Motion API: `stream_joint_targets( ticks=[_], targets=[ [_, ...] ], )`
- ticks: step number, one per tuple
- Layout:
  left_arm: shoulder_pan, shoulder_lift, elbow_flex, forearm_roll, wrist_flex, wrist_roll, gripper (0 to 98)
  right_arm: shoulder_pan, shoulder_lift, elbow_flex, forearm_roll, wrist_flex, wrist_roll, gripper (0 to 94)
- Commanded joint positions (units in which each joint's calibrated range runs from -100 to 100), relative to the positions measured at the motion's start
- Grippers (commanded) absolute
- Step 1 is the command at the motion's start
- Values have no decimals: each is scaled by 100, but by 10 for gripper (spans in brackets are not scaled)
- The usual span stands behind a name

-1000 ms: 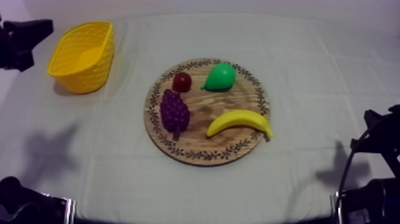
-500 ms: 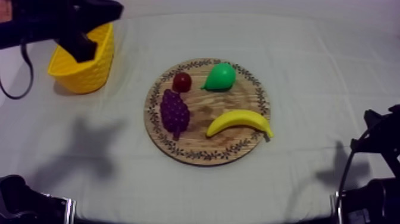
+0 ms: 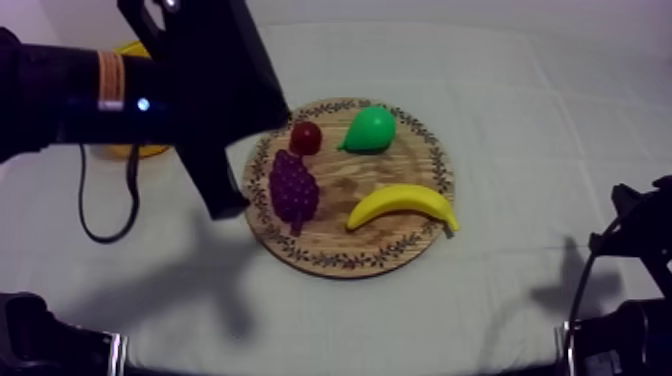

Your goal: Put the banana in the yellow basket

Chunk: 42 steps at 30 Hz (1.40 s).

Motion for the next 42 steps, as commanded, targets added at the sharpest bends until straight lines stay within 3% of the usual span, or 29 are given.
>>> stream_joint_targets(
  ticks=[1, 13, 21, 23, 27, 29, 35, 42],
  targets=[
    [57, 118, 59, 19, -65, -6, 4, -1, -2, 2, 1, -1, 0, 3],
    [217, 743, 116, 40, -335, -290, 30, -1, -2, 2, 1, -1, 0, 3],
    [247, 926, 59, -94, -481, 104, 38, -1, -2, 2, 1, -1, 0, 3],
    [240, 968, 103, -99, -472, 92, 141, -1, -2, 2, 1, -1, 0, 3],
    [254, 1049, 122, -132, -347, 36, 474, -1, -2, 2, 1, -1, 0, 3],
    [266, 1088, 80, -182, -269, 127, 553, -1, -2, 2, 1, -1, 0, 3],
    [324, 1202, 148, -292, -352, 345, 593, -1, -2, 2, 1, -1, 0, 3],
    [391, 1433, 170, -295, -437, 486, 624, -1, -2, 2, 1, -1, 0, 3]
  ],
)
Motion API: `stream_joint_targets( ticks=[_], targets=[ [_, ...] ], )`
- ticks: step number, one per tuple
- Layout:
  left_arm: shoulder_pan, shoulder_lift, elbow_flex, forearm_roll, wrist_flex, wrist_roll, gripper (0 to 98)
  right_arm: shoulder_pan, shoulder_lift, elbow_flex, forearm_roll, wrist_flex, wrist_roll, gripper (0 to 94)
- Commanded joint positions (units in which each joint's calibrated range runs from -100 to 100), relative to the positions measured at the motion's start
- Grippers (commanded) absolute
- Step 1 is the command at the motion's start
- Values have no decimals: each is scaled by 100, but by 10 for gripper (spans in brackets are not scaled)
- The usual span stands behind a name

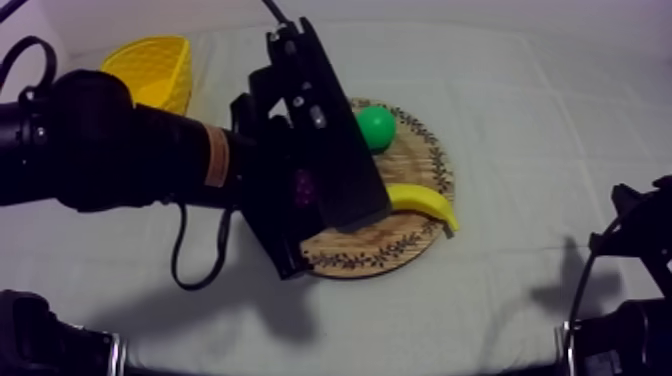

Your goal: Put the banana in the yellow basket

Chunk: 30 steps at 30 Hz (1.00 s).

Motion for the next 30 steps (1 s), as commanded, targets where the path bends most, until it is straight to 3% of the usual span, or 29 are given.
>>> stream_joint_targets(
  ticks=[1, 11, 18, 30],
  targets=[
    [19, 102, -55, 4, -10, 41, 625, -1, -2, 2, 1, 7, 0, 3],
    [75, 1200, -841, 136, 194, 96, 626, -1, -2, 2, 1, 7, 0, 3],
    [47, 2193, -1912, 268, 941, 27, 624, -1, -2, 2, 1, 7, 0, 3],
    [-26, 3696, -3725, 275, 2413, -32, 630, -1, -2, 2, 1, 7, 0, 3]
  ],
)
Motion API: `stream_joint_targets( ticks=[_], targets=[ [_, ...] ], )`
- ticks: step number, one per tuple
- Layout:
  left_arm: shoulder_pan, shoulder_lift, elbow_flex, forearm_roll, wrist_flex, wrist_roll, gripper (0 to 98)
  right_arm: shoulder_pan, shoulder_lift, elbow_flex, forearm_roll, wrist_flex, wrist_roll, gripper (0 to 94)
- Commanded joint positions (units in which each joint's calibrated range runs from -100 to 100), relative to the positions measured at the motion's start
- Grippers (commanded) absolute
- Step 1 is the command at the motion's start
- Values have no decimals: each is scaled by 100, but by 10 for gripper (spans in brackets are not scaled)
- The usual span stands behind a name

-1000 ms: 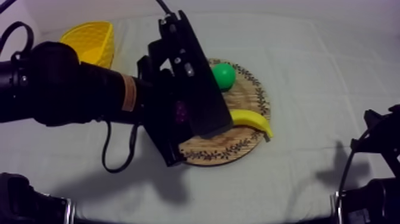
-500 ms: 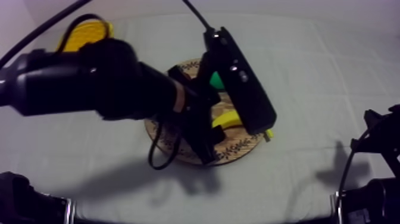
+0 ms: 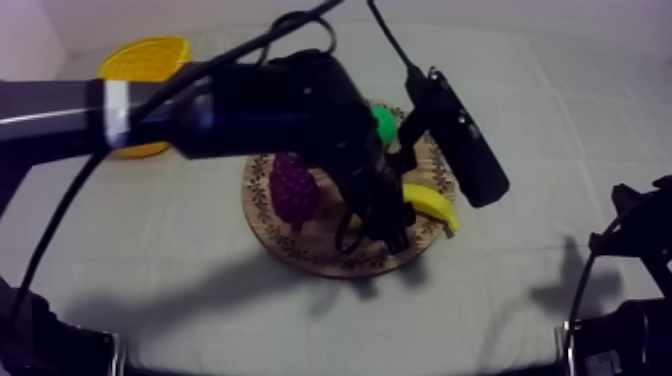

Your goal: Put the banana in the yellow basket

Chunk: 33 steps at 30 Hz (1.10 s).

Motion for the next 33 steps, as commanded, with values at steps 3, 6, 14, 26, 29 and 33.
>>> stream_joint_targets(
  ticks=[3, 6, 14, 26, 29, 33],
  targets=[
    [-6, 523, -723, -38, 467, 6, 629, -1, -2, 2, 1, 1, 0, 3],
    [-30, 800, -1089, -77, 774, 17, 629, -1, -2, 2, 1, 1, 0, 3],
    [-131, 1447, -2005, -163, 1561, -56, 613, -1, -2, 2, 1, 1, 0, 3],
    [-65, 2040, -2706, -428, 2240, -125, 559, -1, -2, 2, 1, 1, 0, 3],
    [-59, 2155, -2812, -473, 2358, -96, 482, -1, -2, 2, 1, 1, 0, 3],
    [-22, 2266, -2861, -567, 2409, -4, 369, -1, -2, 2, 1, 1, 0, 3]
  ],
)
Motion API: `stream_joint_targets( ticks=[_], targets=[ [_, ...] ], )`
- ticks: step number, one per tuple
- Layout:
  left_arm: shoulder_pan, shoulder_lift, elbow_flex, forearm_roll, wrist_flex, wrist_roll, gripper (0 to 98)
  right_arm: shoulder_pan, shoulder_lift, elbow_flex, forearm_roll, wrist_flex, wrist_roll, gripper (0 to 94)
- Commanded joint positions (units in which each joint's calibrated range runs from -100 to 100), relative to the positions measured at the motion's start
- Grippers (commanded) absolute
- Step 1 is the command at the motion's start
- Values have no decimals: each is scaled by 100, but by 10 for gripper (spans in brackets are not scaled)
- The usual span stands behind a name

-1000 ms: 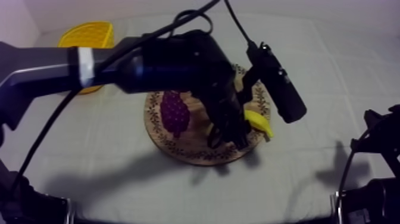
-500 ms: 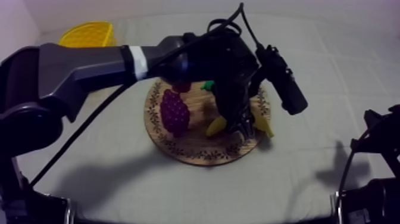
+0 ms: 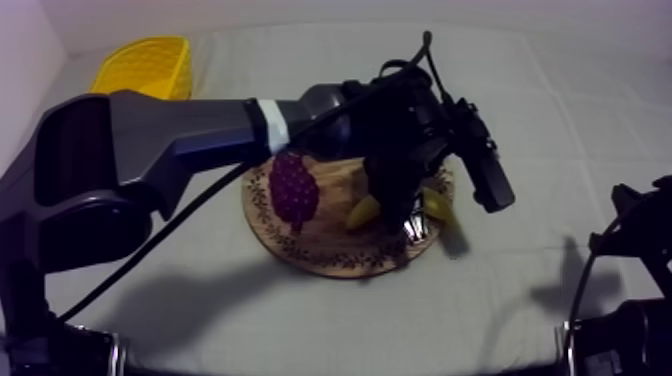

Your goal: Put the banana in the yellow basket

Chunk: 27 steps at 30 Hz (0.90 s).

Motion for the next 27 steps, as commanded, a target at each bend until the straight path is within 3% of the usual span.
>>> stream_joint_targets(
  ticks=[1, 10, 18, 27],
  targets=[
    [9, 32, -29, -28, 1, 52, 344, -1, -2, 2, 1, 1, 0, 3],
    [60, 51, -69, -243, 55, 361, 183, -1, -2, 2, 1, 1, 0, 3],
    [4, -742, -81, -720, 477, 480, 158, -1, -2, 2, 1, 1, 0, 3],
    [-628, -2013, -1, -1181, 745, 383, 157, -1, -2, 2, 1, 1, 0, 3]
  ],
)
